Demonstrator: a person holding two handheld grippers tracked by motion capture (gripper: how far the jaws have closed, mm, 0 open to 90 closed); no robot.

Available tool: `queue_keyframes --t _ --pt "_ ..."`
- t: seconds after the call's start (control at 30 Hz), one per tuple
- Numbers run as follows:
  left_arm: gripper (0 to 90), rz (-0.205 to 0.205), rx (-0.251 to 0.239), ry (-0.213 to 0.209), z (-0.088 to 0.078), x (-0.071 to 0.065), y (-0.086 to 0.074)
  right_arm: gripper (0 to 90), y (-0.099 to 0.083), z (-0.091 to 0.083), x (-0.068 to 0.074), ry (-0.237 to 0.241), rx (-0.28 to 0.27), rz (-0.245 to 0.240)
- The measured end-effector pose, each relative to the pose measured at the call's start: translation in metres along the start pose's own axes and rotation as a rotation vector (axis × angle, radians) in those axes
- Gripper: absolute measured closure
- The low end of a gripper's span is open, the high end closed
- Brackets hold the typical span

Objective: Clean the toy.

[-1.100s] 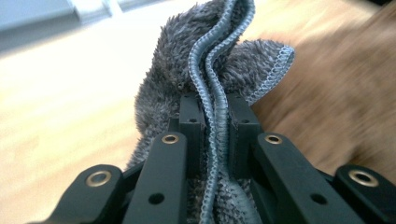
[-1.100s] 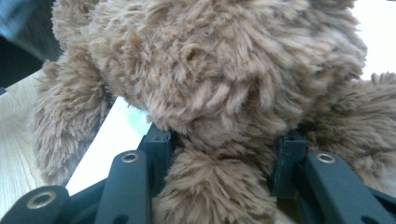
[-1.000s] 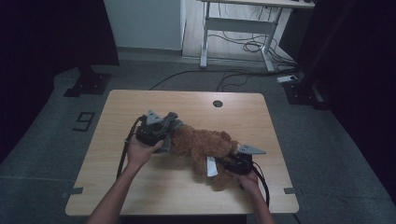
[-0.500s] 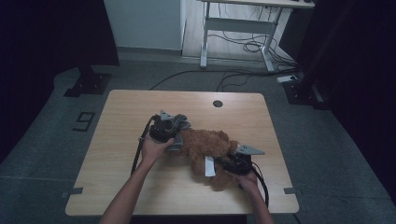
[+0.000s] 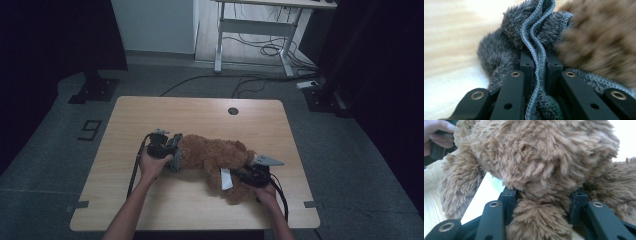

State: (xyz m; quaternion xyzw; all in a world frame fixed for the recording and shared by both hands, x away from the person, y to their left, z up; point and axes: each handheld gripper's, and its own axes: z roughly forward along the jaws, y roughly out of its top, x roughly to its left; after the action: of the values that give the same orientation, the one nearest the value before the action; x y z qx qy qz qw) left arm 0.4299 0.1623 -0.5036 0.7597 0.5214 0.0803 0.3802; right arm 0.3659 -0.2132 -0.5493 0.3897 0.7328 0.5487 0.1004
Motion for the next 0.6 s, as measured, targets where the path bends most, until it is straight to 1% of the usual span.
queue_keyframes --t 0.03,0.07,0.17,0.2,0.23,0.27,0.3,0.33,0.37,0.4,0.43,0.5,0.53,0.57,0.6 --pt "79.1 -0.004 -0.003 -0.008 -0.001 0.001 -0.002 53.7 0.0 0.0 0.0 0.0 0.0 0.0" --pt "79.0 0.002 -0.002 -0.008 -0.003 0.002 -0.002 53.7 0.0 0.0 0.0 0.001 -0.001 0.001" --pt "78.9 0.02 -0.017 0.009 -0.014 0.0 0.004 53.7 0.0 0.0 0.0 0.002 0.0 0.002" --pt "78.8 0.043 -0.031 0.02 -0.021 -0.004 0.009 53.6 0.0 0.0 0.0 0.001 0.0 0.001" --pt "78.8 0.053 -0.043 0.02 -0.025 -0.007 0.012 53.6 0.0 0.0 0.0 0.002 0.0 0.001" --pt "78.8 0.071 -0.071 0.016 -0.033 -0.013 0.017 53.6 0.0 0.0 -0.001 0.003 0.0 0.002" --pt "78.7 0.086 -0.082 0.012 -0.038 -0.017 0.02 53.6 0.0 0.0 -0.001 0.003 0.0 0.002" --pt "78.7 0.116 -0.101 0.01 -0.044 -0.026 0.026 53.6 0.0 0.0 -0.001 0.003 0.0 0.002" --pt "78.6 0.134 -0.111 0.009 -0.047 -0.032 0.028 53.6 0.0 0.0 -0.001 0.003 -0.001 0.002" --pt "78.5 0.166 -0.123 0.009 -0.052 -0.042 0.033 53.6 0.0 0.0 -0.001 0.003 0.0 0.005" --pt "78.5 0.189 -0.136 0.01 -0.054 -0.051 0.036 53.6 0.0 0.0 -0.001 0.002 -0.001 0.006" --pt "78.4 0.236 -0.141 0.01 -0.056 -0.066 0.041 53.6 0.0 0.0 -0.001 0.002 -0.001 0.004" --pt "78.4 0.26 -0.152 0.01 -0.056 -0.076 0.045 53.5 0.0 0.0 -0.001 0.002 -0.001 0.006" --pt "78.4 0.28 -0.155 0.005 -0.055 -0.084 0.048 53.6 0.0 0.0 -0.001 0.003 0.001 0.006" --pt "78.4 0.29 -0.161 -0.011 -0.052 -0.093 0.052 53.6 0.0 0.0 -0.001 0.003 -0.001 0.004"
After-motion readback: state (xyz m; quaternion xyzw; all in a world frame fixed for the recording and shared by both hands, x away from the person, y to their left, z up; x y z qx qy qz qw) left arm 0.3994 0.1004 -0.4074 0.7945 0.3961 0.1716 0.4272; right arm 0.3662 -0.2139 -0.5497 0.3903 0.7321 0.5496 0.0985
